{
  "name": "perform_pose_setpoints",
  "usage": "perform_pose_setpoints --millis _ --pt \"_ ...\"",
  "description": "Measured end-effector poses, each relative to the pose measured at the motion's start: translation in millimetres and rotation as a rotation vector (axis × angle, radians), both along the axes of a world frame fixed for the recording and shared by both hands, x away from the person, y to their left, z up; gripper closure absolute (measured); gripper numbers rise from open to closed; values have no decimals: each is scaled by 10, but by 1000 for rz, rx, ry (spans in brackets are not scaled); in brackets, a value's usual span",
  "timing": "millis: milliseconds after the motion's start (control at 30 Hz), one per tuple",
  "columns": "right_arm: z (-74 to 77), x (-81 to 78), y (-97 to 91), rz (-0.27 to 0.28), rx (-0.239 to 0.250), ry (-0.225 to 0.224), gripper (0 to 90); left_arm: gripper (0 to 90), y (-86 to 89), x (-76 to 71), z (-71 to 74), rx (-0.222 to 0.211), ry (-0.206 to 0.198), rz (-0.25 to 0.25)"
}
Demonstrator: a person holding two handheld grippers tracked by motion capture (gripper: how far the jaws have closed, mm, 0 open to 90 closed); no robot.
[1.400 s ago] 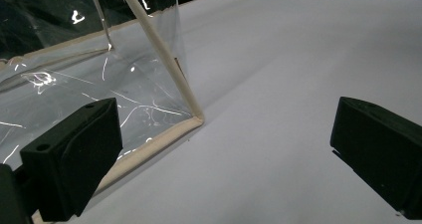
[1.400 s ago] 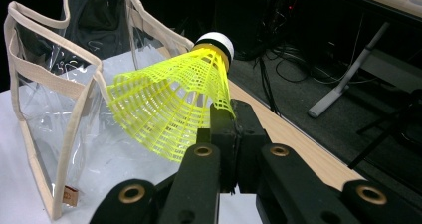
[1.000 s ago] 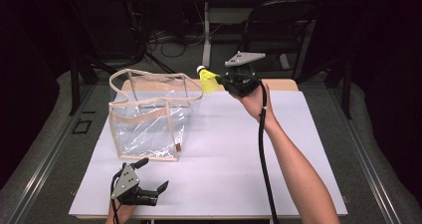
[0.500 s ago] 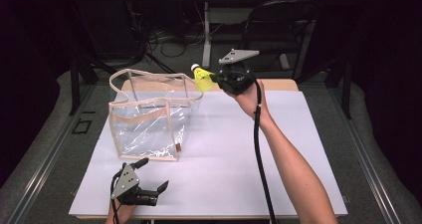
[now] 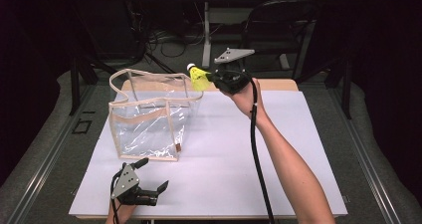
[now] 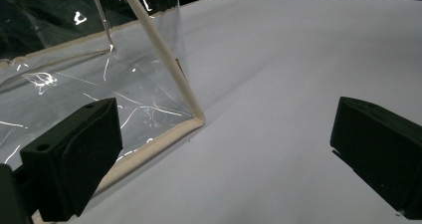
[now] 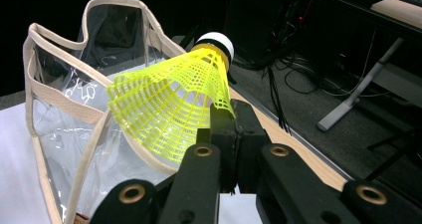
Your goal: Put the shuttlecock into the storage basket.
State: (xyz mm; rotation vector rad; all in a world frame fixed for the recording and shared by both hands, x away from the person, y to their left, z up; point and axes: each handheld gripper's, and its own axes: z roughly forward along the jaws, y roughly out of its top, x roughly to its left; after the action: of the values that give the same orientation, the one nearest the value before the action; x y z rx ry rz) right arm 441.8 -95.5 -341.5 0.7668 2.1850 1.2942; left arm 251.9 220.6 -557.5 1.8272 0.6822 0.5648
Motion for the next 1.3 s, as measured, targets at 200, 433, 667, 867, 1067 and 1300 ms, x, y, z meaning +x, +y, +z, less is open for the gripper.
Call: perform_pose_setpoints --millis 200,433,667,867,1067,1300 --pt "7 -3 22 5 2 -2 898 0 -1 -3 0 1 -3 2" --pt "12 7 62 7 2 -1 898 0 0 -1 -1 5 -2 1" --pt "26 11 116 15 4 -3 898 0 2 -6 -1 0 -1 4" --pt "15 15 166 22 2 2 898 0 5 -6 -1 1 -1 4" --pt "2 22 205 27 7 3 897 0 8 -10 1 3 -3 3" --pt "-7 26 254 33 6 5 897 0 9 -11 2 2 -4 4"
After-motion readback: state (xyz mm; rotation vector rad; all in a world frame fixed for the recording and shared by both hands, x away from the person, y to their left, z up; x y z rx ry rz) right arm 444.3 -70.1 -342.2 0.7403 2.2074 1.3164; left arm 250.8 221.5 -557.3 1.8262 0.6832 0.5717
